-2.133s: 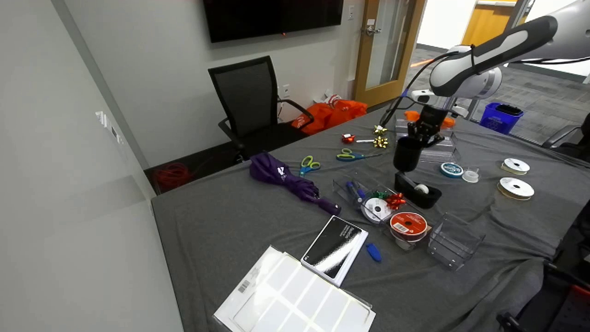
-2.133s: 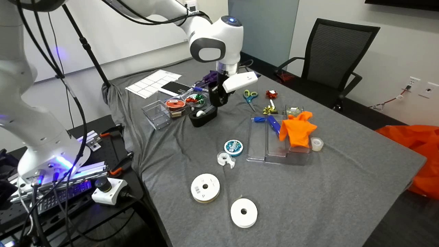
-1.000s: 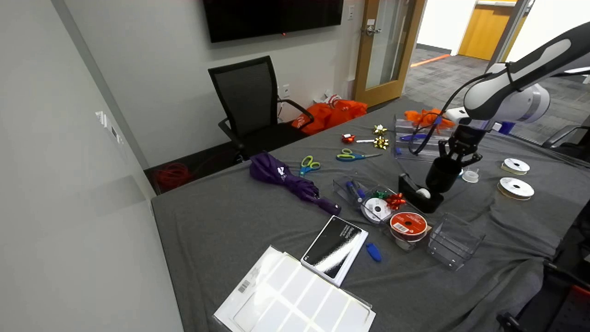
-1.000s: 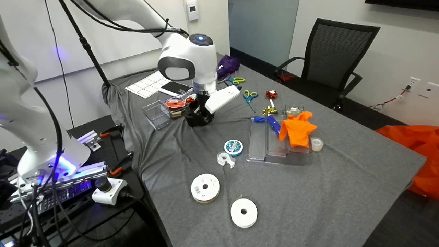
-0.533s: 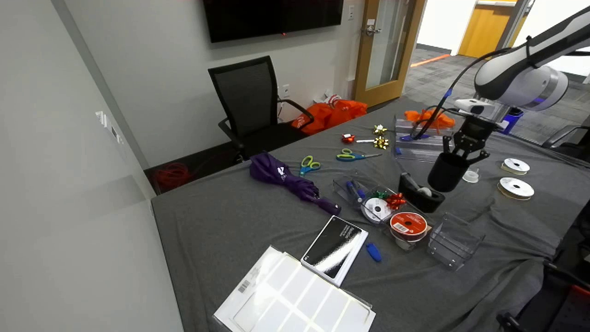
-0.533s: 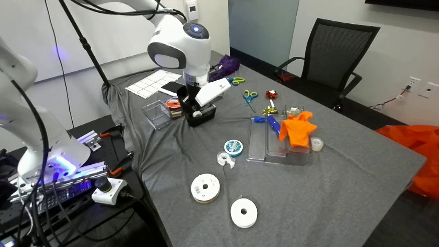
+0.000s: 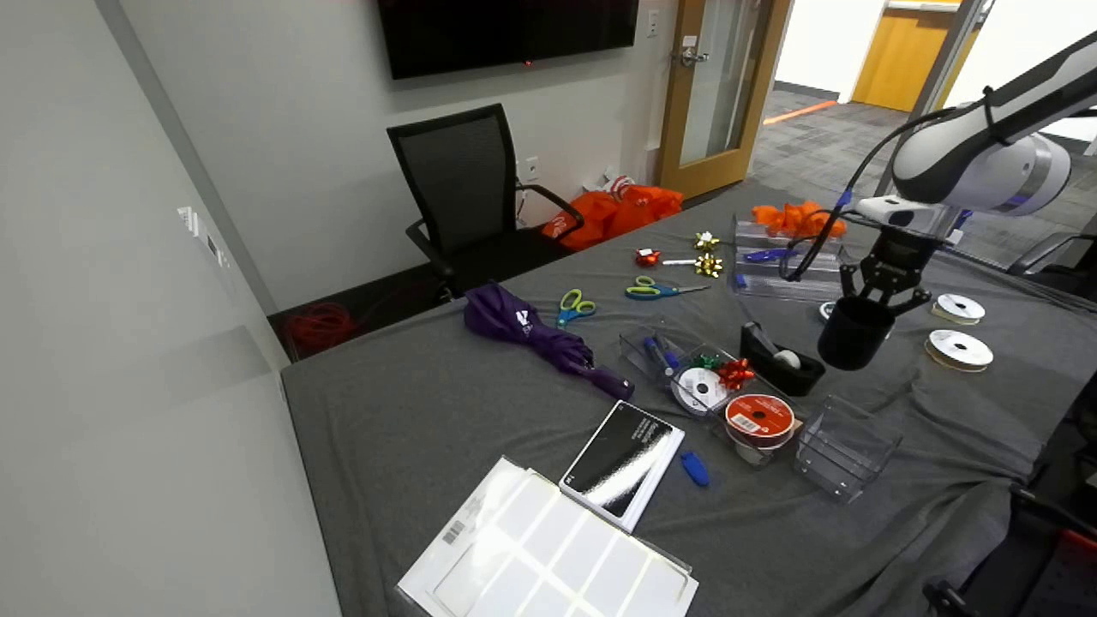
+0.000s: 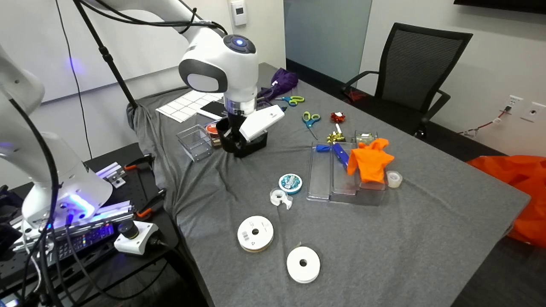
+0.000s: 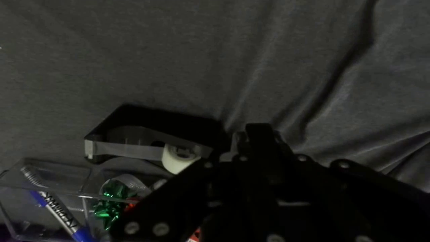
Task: Pick up the black cup and move it southwards
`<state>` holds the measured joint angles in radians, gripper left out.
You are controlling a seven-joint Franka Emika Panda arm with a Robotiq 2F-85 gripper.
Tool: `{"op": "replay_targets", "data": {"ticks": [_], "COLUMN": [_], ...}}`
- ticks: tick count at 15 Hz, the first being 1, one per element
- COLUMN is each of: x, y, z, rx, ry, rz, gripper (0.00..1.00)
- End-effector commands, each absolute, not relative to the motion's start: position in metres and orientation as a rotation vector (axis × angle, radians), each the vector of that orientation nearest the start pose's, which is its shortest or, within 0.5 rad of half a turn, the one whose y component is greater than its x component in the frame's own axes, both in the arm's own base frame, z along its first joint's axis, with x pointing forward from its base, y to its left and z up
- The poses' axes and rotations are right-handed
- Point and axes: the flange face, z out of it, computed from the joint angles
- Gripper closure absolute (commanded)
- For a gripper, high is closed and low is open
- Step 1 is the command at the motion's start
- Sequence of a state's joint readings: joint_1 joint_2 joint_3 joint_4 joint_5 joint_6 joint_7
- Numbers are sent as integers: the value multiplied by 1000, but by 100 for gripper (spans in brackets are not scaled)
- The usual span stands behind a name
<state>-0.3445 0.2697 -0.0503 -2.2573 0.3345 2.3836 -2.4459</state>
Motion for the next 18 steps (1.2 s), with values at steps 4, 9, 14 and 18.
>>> {"op": "replay_targets", "data": {"ticks": [4, 9, 14, 18], "x": [446, 437, 443, 450], "y": [-231, -230, -207, -195], "z": [218, 196, 163, 150], "rx": [1892, 1861, 1840, 1787], "ry": [2627, 2670, 2725, 2731], "rz": [61, -18, 1, 67], "gripper": [95, 95, 95, 57]}}
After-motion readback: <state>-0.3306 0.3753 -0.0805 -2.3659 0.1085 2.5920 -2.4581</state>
